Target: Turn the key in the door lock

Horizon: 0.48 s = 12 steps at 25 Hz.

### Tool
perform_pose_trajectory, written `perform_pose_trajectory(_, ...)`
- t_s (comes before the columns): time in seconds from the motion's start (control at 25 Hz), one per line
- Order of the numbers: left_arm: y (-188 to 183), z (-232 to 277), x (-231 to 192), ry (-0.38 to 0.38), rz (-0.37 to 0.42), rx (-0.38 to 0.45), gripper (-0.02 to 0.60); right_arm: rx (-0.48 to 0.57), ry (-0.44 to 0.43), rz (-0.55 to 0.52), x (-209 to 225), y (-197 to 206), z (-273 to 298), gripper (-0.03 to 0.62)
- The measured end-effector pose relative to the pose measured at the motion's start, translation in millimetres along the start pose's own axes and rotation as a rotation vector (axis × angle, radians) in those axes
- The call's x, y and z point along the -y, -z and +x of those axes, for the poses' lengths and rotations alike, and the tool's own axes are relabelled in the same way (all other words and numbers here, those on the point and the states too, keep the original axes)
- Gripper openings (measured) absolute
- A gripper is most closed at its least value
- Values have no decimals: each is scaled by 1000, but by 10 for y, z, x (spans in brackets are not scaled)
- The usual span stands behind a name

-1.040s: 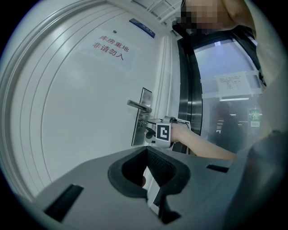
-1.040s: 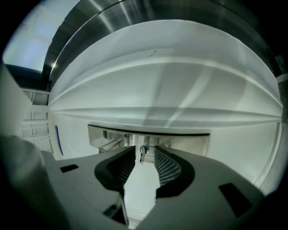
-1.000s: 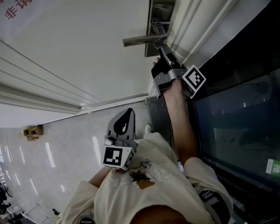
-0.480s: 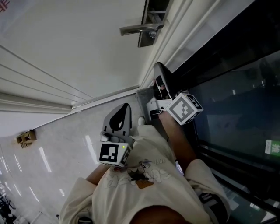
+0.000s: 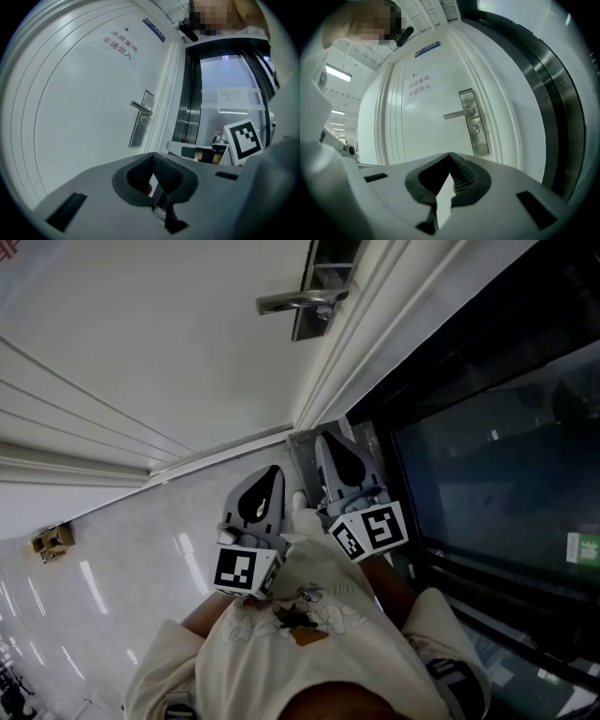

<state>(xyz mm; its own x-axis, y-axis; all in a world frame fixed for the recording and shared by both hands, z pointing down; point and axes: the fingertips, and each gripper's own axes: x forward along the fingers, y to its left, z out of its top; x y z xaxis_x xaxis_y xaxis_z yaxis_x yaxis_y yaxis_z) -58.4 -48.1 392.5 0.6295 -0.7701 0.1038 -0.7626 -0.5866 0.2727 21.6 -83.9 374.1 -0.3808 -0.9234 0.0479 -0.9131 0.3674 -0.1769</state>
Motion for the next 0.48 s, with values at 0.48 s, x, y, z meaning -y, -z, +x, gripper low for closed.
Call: perform_pose_trajectory(0.48,61,162,155,-9,19,-32,6,-28,-2,-24,50,155,-153,6)
